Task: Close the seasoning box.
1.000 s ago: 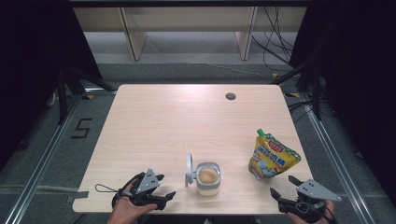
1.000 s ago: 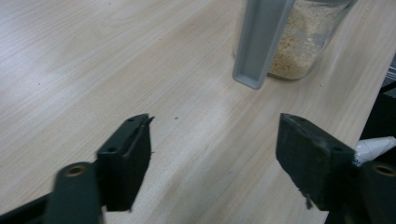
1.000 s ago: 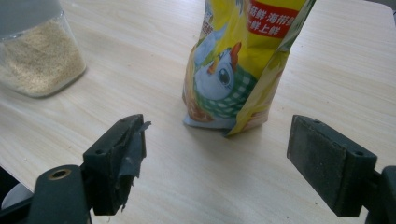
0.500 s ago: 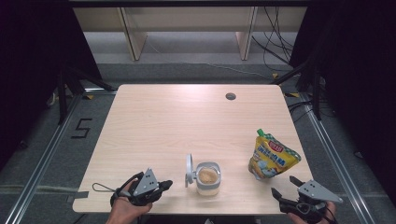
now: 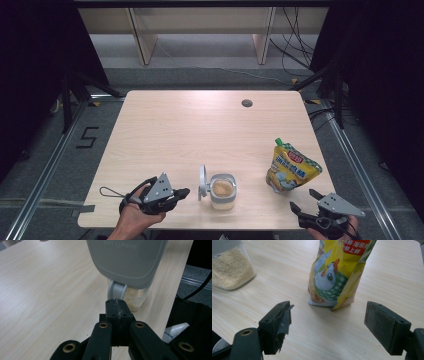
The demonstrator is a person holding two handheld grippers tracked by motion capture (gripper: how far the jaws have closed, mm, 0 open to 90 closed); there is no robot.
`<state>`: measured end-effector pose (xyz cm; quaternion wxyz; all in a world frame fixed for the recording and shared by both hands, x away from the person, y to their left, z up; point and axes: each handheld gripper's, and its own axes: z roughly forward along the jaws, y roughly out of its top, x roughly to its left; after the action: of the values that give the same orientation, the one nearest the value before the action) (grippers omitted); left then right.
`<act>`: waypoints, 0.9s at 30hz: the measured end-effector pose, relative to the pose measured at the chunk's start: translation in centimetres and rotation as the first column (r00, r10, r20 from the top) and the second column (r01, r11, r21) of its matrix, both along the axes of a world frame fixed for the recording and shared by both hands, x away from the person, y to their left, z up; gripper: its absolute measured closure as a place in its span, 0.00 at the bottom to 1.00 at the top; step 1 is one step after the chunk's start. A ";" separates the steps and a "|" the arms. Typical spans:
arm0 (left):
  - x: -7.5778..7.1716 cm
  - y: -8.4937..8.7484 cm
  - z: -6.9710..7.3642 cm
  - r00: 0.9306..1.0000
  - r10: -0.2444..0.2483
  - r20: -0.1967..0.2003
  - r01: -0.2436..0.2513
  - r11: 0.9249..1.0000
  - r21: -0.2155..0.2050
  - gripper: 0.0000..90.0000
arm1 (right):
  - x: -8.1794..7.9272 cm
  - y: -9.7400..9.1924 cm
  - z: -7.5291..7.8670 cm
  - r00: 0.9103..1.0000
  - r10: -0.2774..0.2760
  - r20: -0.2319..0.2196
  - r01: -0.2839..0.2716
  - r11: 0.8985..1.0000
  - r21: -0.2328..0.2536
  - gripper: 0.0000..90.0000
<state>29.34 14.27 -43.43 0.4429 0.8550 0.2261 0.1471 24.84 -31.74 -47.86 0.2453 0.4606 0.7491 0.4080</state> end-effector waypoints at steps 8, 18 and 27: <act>0.5 -1.2 1.8 1.000 -0.029 -0.010 0.029 1.000 0.004 0.99 | 0.0 0.1 0.0 1.000 0.009 0.000 -0.009 1.000 0.005 0.25; 0.8 -2.5 2.7 0.999 -0.054 -0.006 0.054 0.999 0.006 0.99 | 0.1 0.1 0.0 1.000 0.011 0.000 -0.011 1.000 0.001 0.25; 1.0 -3.3 2.7 0.996 -0.086 -0.001 0.086 0.996 0.032 0.99 | 0.0 0.1 0.0 1.000 0.011 0.002 -0.011 1.000 0.003 0.25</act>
<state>30.29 10.95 -40.74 0.4353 0.8708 0.1866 0.1314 24.88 -31.64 -47.85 0.2428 0.4567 0.7507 0.4110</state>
